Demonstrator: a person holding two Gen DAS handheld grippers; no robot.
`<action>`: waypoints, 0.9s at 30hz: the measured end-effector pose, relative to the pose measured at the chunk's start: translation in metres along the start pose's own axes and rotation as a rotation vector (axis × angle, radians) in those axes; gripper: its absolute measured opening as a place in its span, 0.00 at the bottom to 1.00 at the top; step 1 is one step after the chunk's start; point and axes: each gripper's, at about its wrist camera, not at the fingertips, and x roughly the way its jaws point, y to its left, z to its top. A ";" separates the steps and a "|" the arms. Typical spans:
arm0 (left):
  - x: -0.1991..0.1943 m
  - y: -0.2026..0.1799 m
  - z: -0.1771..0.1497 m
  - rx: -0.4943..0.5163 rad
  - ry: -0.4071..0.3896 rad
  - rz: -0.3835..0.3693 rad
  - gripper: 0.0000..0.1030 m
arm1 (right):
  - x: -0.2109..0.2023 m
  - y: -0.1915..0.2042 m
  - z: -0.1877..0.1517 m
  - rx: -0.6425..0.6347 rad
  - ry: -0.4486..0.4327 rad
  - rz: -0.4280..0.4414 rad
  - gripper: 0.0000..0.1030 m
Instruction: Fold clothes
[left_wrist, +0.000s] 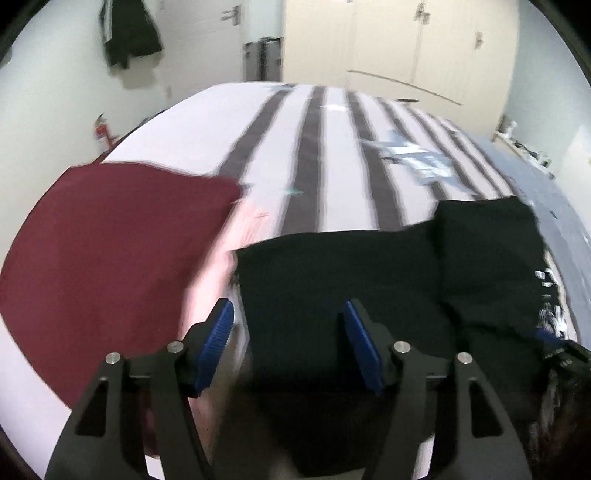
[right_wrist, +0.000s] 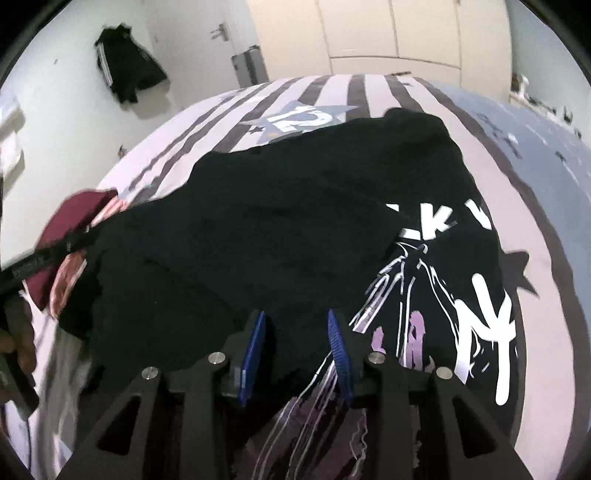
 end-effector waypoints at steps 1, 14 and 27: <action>0.001 0.006 0.001 -0.010 0.002 -0.002 0.58 | -0.003 -0.003 0.001 0.030 -0.004 0.008 0.31; 0.025 -0.006 0.006 -0.008 0.086 -0.081 0.61 | -0.049 -0.063 0.024 0.136 -0.113 -0.124 0.33; 0.056 -0.023 0.024 -0.018 0.101 -0.107 0.32 | -0.049 -0.078 0.011 0.107 -0.074 -0.144 0.33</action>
